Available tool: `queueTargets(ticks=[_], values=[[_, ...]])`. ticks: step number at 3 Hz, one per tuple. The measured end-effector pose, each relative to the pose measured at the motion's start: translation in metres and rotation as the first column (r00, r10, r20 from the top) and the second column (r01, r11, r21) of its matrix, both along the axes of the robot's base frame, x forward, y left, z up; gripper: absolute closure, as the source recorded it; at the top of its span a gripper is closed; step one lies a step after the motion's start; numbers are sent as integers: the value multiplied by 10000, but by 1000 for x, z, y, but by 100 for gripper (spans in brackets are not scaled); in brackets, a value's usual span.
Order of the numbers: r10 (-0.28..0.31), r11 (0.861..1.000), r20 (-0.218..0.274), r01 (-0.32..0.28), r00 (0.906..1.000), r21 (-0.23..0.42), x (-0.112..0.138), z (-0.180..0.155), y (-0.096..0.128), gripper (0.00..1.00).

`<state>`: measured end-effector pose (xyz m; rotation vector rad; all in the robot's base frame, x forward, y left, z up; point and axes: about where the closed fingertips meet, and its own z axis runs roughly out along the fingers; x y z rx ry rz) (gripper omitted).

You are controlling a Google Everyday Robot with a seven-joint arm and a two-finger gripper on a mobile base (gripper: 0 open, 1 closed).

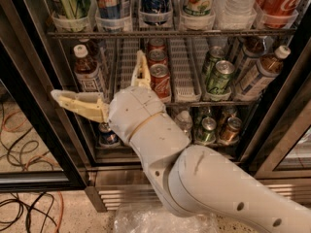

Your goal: Pick redbull can from top shelf of fridge

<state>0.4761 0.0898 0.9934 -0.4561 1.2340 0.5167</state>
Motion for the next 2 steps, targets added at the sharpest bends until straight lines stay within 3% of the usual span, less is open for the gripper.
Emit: queueTargets(ticks=[2], values=[[-433, 9989, 638, 423, 9970, 179, 10, 7, -21, 0]])
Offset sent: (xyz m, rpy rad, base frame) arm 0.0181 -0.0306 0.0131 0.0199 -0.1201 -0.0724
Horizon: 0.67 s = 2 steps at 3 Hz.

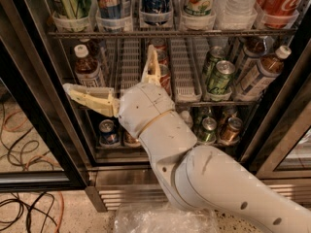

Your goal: Pick redbull can from top shelf of fridge

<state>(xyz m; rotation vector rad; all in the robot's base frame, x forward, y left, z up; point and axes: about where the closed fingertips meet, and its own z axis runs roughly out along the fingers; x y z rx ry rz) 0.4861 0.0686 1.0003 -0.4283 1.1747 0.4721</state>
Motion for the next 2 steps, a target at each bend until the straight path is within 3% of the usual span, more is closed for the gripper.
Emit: queueTargets(ticks=[1, 2], values=[[-331, 9994, 563, 336, 9979, -69, 6, 12, -14, 0], [-331, 9994, 563, 336, 9979, -69, 6, 12, -14, 0]])
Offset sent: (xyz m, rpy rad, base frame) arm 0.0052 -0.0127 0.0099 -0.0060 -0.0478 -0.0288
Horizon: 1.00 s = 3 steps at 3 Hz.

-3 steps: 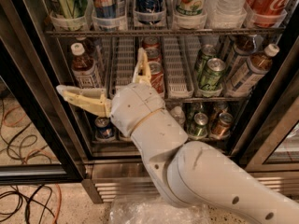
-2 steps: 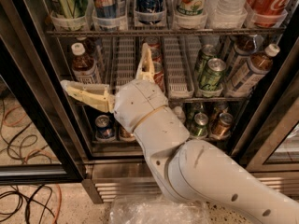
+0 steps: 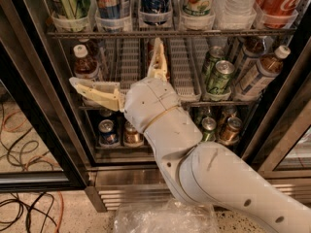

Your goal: Pick redbull can from top shelf of fridge

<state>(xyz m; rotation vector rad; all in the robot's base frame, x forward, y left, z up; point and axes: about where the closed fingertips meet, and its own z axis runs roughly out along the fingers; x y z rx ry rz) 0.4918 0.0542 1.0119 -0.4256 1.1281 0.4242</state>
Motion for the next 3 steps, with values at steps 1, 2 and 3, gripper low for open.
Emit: queueTargets(ticks=[1, 2, 3], values=[[315, 9993, 184, -311, 9993, -221, 20, 7, -9, 0], [576, 9928, 130, -559, 9983, -1056, 53, 10, -20, 0], [577, 9930, 132, -560, 9982, -1045, 52, 10, -20, 0]])
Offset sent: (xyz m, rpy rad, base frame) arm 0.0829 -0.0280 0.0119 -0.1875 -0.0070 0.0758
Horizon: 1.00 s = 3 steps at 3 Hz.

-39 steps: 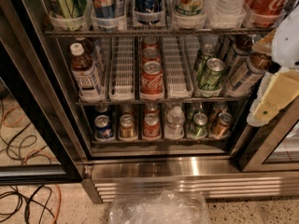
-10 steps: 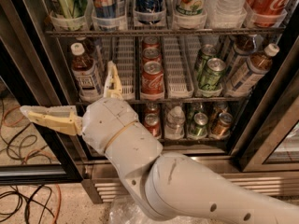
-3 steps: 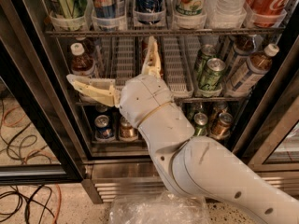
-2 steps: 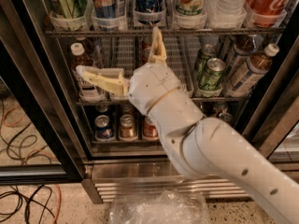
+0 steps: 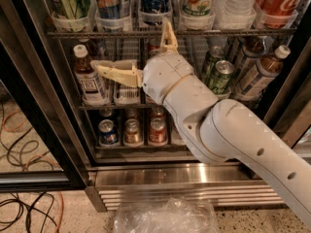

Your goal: Pick redbull can from top shelf of fridge

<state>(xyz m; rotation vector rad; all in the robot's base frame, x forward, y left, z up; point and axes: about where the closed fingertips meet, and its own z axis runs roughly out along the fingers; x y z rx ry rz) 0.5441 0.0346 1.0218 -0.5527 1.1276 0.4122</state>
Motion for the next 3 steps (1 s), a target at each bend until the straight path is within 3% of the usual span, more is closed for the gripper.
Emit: queueTargets(ticks=[2, 3], values=[[64, 9991, 703, -93, 9975, 412, 10, 26, 42, 0], [64, 9991, 703, -94, 9975, 412, 10, 27, 42, 0]])
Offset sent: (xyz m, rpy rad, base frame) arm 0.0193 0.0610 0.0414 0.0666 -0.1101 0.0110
